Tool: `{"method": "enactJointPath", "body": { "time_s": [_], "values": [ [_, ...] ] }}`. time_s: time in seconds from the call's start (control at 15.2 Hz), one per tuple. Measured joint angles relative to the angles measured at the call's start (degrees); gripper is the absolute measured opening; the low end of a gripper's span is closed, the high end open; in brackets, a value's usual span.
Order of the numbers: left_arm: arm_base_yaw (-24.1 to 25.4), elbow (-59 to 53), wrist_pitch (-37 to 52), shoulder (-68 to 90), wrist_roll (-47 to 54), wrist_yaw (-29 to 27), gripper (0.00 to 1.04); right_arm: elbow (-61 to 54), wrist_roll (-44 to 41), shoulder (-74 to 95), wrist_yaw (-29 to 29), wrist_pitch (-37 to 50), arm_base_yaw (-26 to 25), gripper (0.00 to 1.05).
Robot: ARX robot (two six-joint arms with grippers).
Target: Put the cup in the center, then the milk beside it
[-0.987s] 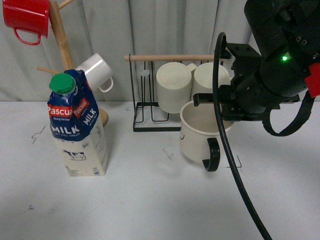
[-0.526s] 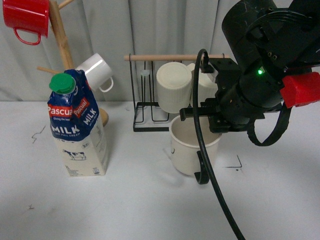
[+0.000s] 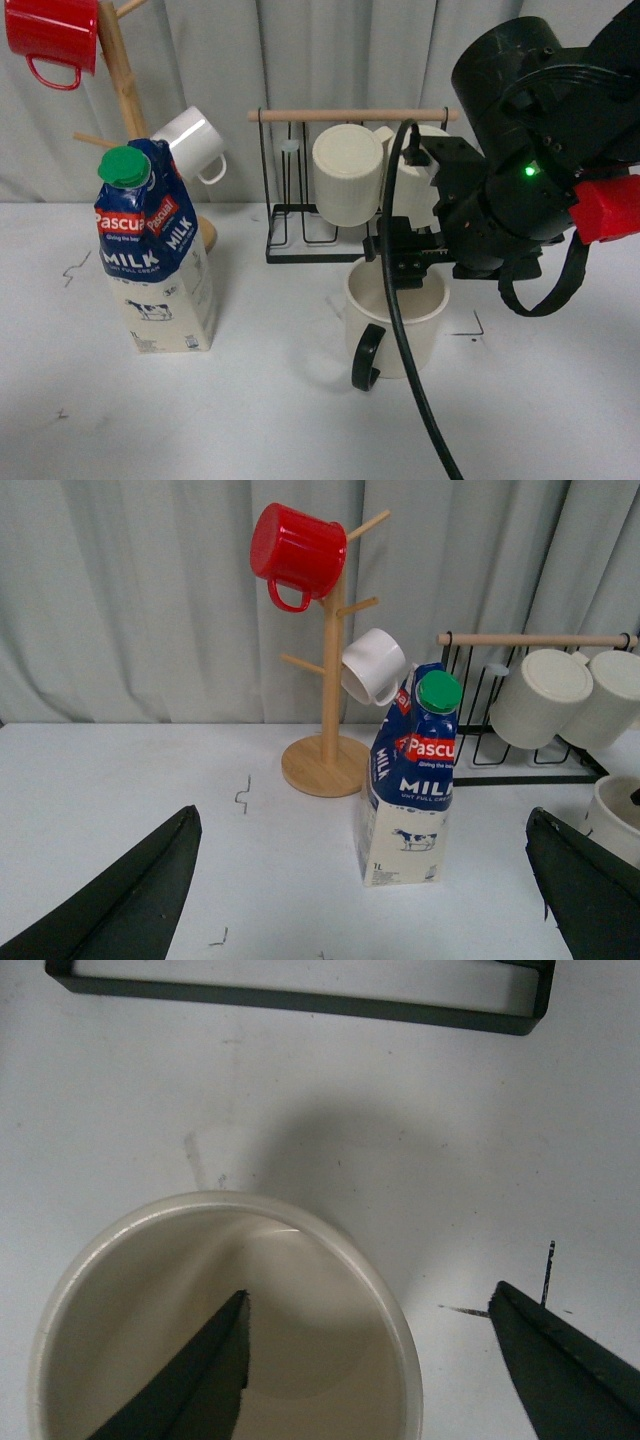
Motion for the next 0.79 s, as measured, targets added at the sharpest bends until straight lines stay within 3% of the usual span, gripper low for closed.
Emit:
{"method": "enactJointPath", "body": {
  "time_s": [0.07,0.2,0.59,0.66,0.72,0.79],
  "values": [
    [0.0,0.0,0.0,0.0,0.0,0.0,0.98,-1.77,0.31,-2.27,-1.05,2.29,-0.74,0.89],
    [0.0,0.0,0.0,0.0,0.0,0.0,0.98,-3.52,0.35,-5.46,-1.7,4.22,-1.18,0.99],
    [0.0,0.0,0.02,0.0,0.0,0.0,0.98,-5.97,0.44,-11.63,-3.72,7.93,-2.32,0.97],
    [0.0,0.0,0.0,0.0,0.0,0.0,0.98,-9.27,-0.39,-13.75,-0.76,17.73,-2.32,0.94],
    [0.0,0.0,0.02,0.0,0.0,0.02,0.98,-17.05,-3.02,-18.88,7.96,33.79,-2.89,0.83],
    [0.0,0.0,0.02,0.0,0.0,-0.04,0.98,-25.03,-5.29,-24.3,12.68,43.32,-3.8,0.74]
  ]
}}
